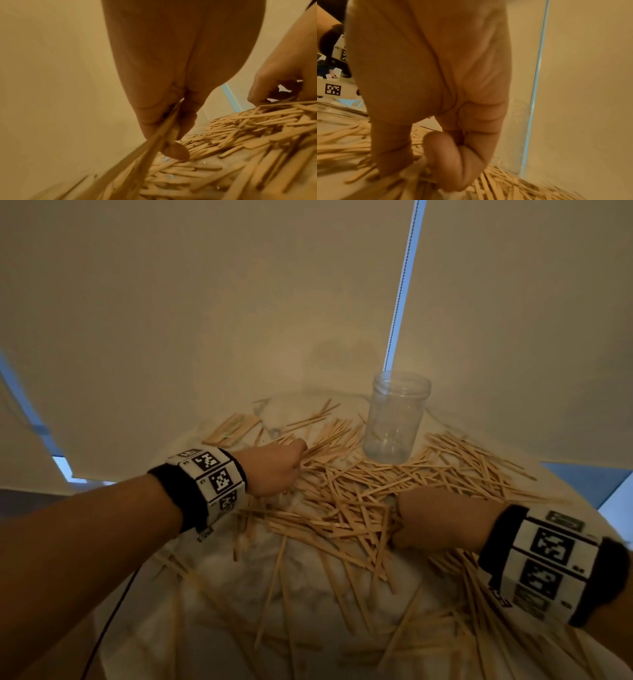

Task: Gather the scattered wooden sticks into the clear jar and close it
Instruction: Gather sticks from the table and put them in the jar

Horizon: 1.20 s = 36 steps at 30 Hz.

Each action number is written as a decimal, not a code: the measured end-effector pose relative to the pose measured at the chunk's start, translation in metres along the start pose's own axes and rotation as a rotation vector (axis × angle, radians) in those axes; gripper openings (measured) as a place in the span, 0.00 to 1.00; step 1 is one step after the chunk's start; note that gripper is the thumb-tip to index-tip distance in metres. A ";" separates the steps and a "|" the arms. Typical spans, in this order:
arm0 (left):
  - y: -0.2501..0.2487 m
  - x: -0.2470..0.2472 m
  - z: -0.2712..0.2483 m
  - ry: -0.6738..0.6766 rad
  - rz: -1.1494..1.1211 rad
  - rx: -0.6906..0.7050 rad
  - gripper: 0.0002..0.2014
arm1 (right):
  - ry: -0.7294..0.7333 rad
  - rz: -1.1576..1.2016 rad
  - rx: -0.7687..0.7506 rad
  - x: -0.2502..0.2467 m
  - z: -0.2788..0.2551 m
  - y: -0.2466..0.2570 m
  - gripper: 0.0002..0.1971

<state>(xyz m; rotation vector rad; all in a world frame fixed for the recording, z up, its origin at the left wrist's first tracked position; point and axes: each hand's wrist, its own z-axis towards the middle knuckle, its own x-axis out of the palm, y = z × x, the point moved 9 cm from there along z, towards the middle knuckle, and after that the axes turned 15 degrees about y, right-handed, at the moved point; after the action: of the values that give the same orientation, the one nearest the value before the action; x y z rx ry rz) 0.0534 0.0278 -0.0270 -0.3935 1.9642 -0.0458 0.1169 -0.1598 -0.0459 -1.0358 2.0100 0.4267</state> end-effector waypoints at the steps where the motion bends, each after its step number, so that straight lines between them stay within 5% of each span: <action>1: 0.000 0.000 0.001 0.002 -0.029 -0.014 0.08 | -0.002 -0.014 -0.003 0.000 -0.001 0.001 0.14; 8: -0.007 -0.025 -0.004 -0.191 -0.183 0.014 0.18 | -0.018 -0.001 -0.062 -0.002 -0.002 0.007 0.16; 15: -0.012 -0.030 -0.008 -0.223 -0.934 0.273 0.09 | -0.055 0.018 -0.047 -0.008 -0.002 0.007 0.17; 28: 0.002 -0.024 -0.011 -0.377 -1.086 0.096 0.17 | -0.091 0.120 -0.138 -0.027 -0.007 -0.004 0.11; 31: 0.008 -0.026 -0.009 -0.418 -1.026 0.022 0.29 | -0.140 0.241 -0.164 -0.036 -0.017 -0.010 0.13; 34: 0.002 -0.025 -0.007 -0.419 -1.055 0.044 0.58 | -0.207 0.314 -0.202 -0.049 -0.028 -0.007 0.11; 36: -0.012 -0.026 -0.004 -0.398 -1.058 0.103 0.56 | -0.262 0.389 -0.219 -0.059 -0.030 -0.007 0.11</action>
<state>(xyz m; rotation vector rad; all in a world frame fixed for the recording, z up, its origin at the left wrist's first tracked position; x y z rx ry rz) 0.0624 0.0239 0.0000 -1.2260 1.1804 -0.6821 0.1265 -0.1519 0.0200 -0.6666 1.9511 0.9565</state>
